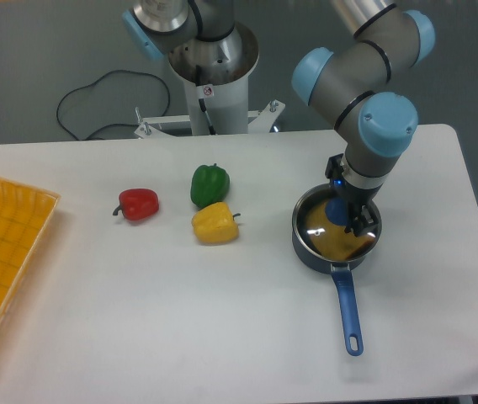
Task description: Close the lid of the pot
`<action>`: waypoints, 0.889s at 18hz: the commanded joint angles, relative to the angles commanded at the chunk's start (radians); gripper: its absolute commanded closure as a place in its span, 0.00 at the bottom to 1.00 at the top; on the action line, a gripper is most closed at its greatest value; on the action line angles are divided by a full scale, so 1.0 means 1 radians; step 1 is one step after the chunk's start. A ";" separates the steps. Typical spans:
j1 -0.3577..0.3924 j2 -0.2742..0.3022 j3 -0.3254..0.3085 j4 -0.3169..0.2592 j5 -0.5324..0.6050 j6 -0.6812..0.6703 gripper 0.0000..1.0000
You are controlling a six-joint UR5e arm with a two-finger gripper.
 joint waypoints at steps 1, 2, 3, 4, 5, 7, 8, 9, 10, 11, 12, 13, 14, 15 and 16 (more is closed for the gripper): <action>0.000 0.000 0.000 -0.002 0.003 0.000 0.00; 0.000 0.000 0.005 -0.003 0.003 -0.002 0.00; 0.002 -0.002 0.014 -0.011 0.005 -0.002 0.00; -0.002 0.000 0.026 -0.017 0.006 -0.011 0.00; -0.003 0.003 0.037 -0.028 0.006 -0.017 0.00; -0.014 0.008 0.080 -0.096 0.006 -0.018 0.00; -0.029 0.014 0.096 -0.115 0.008 -0.023 0.00; -0.052 0.027 0.098 -0.112 0.018 -0.031 0.00; -0.072 0.038 0.104 -0.113 0.032 -0.037 0.00; -0.089 0.043 0.116 -0.114 0.043 -0.047 0.00; -0.104 0.054 0.123 -0.117 0.043 -0.061 0.00; -0.116 0.072 0.124 -0.118 0.043 -0.077 0.00; -0.127 0.087 0.123 -0.120 0.043 -0.087 0.00; -0.138 0.106 0.121 -0.124 0.038 -0.089 0.00; -0.153 0.124 0.117 -0.124 0.038 -0.090 0.00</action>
